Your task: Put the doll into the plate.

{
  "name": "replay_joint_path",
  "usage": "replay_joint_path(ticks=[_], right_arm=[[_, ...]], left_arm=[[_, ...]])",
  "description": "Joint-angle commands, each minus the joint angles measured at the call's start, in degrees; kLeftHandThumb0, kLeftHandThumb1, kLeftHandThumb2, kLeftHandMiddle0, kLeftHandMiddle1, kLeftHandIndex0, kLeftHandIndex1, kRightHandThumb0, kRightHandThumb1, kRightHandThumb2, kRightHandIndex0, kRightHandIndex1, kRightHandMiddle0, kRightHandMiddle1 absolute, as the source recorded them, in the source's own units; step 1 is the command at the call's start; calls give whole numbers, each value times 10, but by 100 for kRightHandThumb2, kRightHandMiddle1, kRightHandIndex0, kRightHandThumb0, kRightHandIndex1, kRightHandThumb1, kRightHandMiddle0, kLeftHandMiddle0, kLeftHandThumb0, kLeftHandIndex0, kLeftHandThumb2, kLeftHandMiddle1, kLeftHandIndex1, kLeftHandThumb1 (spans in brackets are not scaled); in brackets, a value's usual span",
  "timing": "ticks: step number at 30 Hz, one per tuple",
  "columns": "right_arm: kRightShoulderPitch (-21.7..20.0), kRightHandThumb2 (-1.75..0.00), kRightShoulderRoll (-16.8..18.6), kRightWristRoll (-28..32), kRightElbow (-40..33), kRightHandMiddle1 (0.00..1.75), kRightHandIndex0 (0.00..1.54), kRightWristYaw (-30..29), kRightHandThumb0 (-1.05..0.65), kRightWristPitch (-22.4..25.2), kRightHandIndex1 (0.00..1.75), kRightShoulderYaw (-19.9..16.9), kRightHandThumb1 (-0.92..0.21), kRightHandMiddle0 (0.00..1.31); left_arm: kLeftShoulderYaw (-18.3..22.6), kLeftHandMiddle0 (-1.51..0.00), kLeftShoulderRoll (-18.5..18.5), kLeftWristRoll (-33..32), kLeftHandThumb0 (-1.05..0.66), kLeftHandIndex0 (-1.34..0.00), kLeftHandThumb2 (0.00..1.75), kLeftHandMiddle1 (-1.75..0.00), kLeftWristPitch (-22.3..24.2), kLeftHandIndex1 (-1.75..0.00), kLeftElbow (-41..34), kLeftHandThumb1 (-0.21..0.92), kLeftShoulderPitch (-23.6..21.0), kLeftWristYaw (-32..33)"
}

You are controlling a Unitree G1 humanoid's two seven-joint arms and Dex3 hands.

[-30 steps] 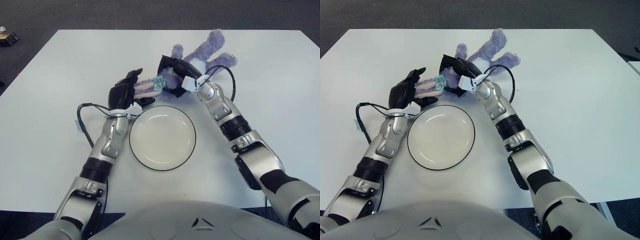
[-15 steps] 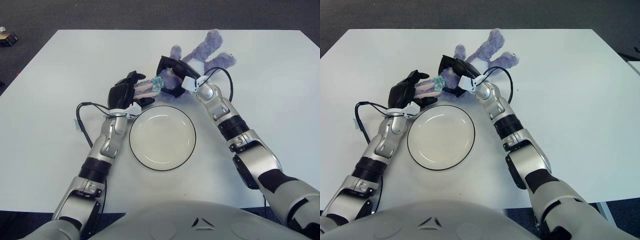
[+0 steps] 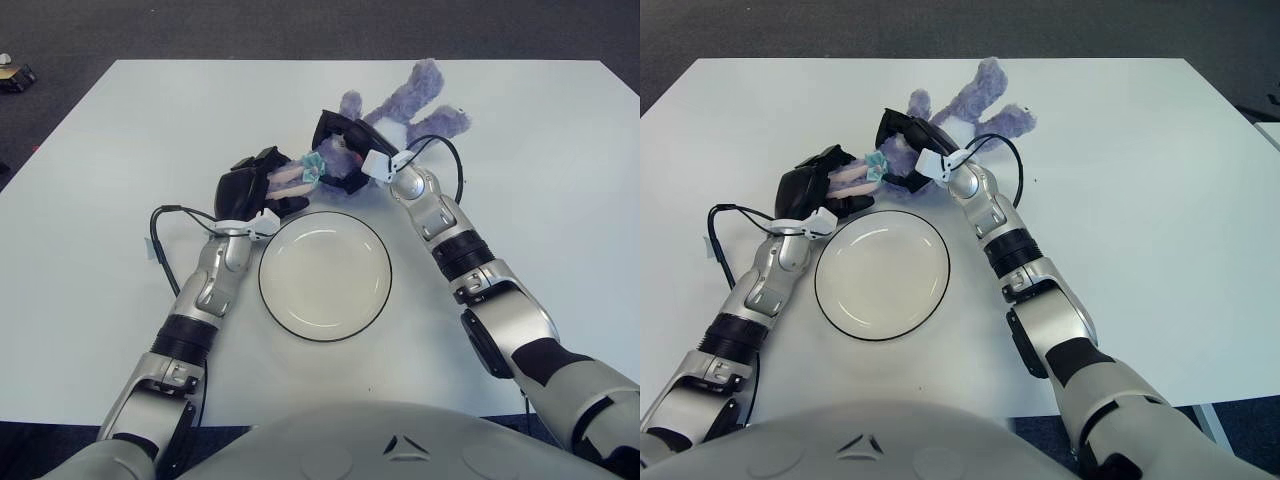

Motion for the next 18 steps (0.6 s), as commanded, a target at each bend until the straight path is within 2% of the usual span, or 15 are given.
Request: replay_joint_path(ticks=[1, 3, 6, 8, 10, 12, 18], right_arm=[[-3, -101, 13, 19, 0, 175, 43, 0, 40, 14, 175, -7, -55, 47], [-4, -100, 15, 21, 0, 175, 43, -1, 40, 18, 174, -9, -55, 46], [-5, -98, 16, 24, 0, 175, 43, -2, 39, 21, 173, -11, -56, 45], [-5, -95, 18, 26, 1, 175, 44, -2, 39, 22, 171, -13, -57, 44], [-6, -104, 18, 27, 1, 170, 44, -3, 16, 23, 173, -14, -51, 40], [-6, -108, 19, 28, 1, 167, 45, -3, 8, 24, 174, -16, -49, 40], [-5, -104, 23, 32, 0, 160, 47, -5, 0, 25, 171, -22, -50, 40]], left_arm=[[-7, -90, 8, 6, -16, -64, 101, -175, -28, -172, 21, 46, -12, 11], [-8, -91, 9, 3, 1, -70, 97, -175, -35, -173, 27, 46, -14, 9], [-8, -92, 11, 0, 9, -73, 94, -175, -42, -174, 34, 46, -17, 7], [-8, -92, 12, -1, 11, -73, 94, -175, -47, -174, 38, 46, -18, 6], [-8, -92, 12, -2, 12, -73, 94, -175, -50, -175, 42, 46, -19, 6], [-8, -91, 13, -2, 13, -72, 94, -175, -55, -175, 47, 45, -21, 7], [-6, -90, 15, -3, 13, -71, 96, -175, -65, -175, 56, 44, -23, 8]])
